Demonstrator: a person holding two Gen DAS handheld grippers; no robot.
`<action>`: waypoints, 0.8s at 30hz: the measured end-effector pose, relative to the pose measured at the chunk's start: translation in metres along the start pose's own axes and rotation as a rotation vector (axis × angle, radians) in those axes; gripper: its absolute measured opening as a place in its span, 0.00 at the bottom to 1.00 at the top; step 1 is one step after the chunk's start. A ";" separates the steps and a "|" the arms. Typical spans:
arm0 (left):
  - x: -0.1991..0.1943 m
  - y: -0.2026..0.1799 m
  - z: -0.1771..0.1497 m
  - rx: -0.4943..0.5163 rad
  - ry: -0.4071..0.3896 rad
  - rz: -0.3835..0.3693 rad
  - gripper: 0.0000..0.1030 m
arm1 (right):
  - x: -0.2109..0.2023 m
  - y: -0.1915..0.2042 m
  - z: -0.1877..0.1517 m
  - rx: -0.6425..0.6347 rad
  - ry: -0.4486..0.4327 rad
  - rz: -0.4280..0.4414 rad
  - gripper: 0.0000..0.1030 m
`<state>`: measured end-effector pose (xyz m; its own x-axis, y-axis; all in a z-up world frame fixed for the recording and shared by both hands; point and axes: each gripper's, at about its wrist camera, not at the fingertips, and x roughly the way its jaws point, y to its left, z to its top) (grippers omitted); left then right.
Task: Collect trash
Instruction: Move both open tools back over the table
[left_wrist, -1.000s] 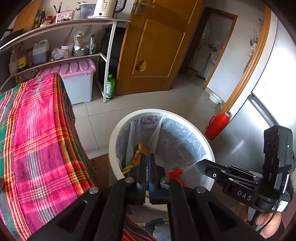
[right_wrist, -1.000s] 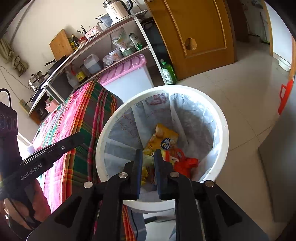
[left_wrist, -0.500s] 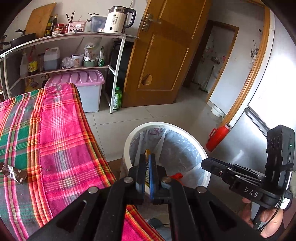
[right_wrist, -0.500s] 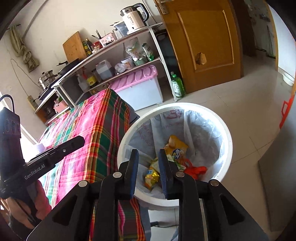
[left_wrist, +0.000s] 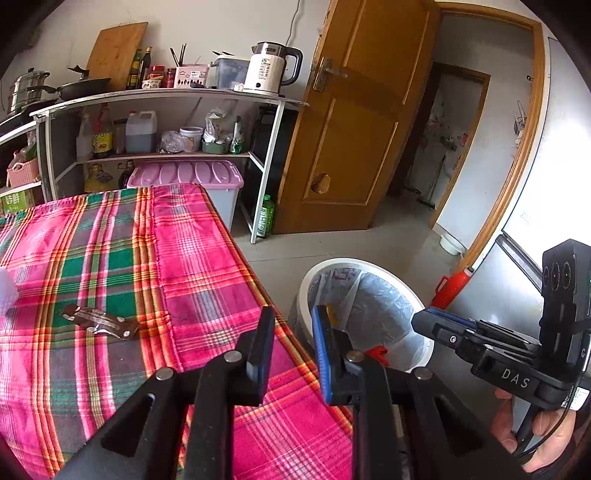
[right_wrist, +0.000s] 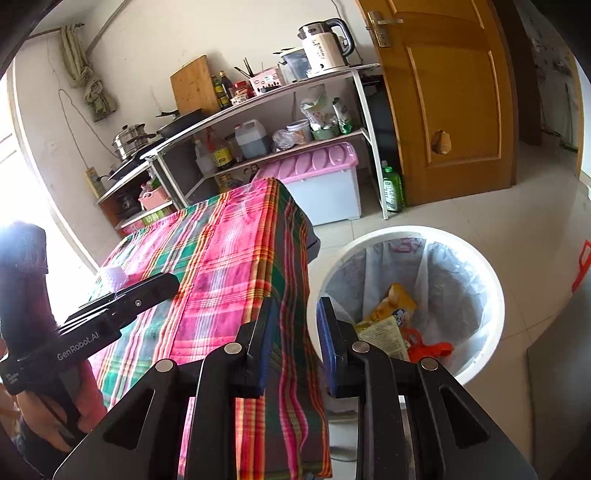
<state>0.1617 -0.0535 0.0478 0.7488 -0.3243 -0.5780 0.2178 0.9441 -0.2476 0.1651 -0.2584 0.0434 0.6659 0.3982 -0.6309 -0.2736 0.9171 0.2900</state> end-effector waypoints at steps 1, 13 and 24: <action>-0.003 0.003 -0.001 -0.003 -0.003 0.007 0.22 | 0.000 0.004 0.000 -0.008 0.000 0.005 0.26; -0.042 0.050 -0.018 -0.056 -0.039 0.109 0.25 | 0.015 0.055 -0.005 -0.102 0.021 0.067 0.31; -0.069 0.097 -0.032 -0.118 -0.071 0.197 0.35 | 0.037 0.099 -0.006 -0.199 0.049 0.109 0.35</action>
<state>0.1114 0.0588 0.0386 0.8126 -0.1256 -0.5691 -0.0084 0.9739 -0.2269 0.1587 -0.1524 0.0443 0.5917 0.4912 -0.6392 -0.4770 0.8525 0.2136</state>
